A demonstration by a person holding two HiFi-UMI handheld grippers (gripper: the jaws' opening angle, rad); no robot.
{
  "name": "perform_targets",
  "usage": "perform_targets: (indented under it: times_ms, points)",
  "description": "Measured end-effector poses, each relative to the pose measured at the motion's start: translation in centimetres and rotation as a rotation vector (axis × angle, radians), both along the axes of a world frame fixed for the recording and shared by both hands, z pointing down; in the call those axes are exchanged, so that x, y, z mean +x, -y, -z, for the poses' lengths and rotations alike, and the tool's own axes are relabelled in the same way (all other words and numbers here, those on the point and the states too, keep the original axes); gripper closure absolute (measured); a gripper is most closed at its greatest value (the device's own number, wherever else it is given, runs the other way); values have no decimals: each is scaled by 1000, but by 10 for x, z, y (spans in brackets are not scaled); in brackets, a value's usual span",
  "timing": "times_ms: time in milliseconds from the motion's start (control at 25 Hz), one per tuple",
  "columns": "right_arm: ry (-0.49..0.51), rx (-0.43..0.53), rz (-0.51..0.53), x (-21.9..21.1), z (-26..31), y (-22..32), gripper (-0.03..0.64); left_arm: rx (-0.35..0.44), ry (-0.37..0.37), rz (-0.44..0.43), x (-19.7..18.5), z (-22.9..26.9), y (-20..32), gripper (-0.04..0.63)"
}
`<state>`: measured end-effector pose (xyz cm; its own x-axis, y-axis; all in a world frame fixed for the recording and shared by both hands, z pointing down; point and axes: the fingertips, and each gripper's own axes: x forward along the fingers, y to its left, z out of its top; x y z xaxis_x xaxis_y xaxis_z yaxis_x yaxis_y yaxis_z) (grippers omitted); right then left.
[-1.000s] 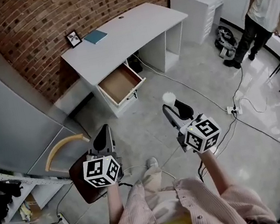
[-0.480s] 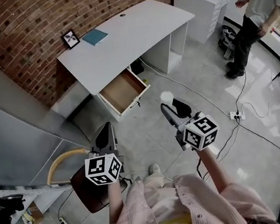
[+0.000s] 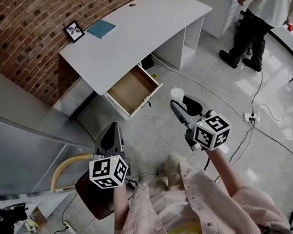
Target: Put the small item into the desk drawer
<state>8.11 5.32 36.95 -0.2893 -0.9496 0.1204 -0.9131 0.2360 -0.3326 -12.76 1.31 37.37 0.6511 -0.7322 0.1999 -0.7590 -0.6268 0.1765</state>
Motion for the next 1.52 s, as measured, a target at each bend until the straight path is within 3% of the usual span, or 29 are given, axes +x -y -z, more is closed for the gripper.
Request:
perform_targets:
  times_ms: [280,520,1000,1520]
  points:
    - [9,-24,14,12,-14,48,453,-38,-1,19,13,-18,39,597]
    - [-20,-47,133,10,-31,106,453,-88,1,64,26,-37,87,597]
    - [-62,-216,288,19,-109,214,453,-259,19,153,53,-108,162,597]
    - [-144,-400,490,7,-205,282,453,-429,36,286,60,-186,209,597]
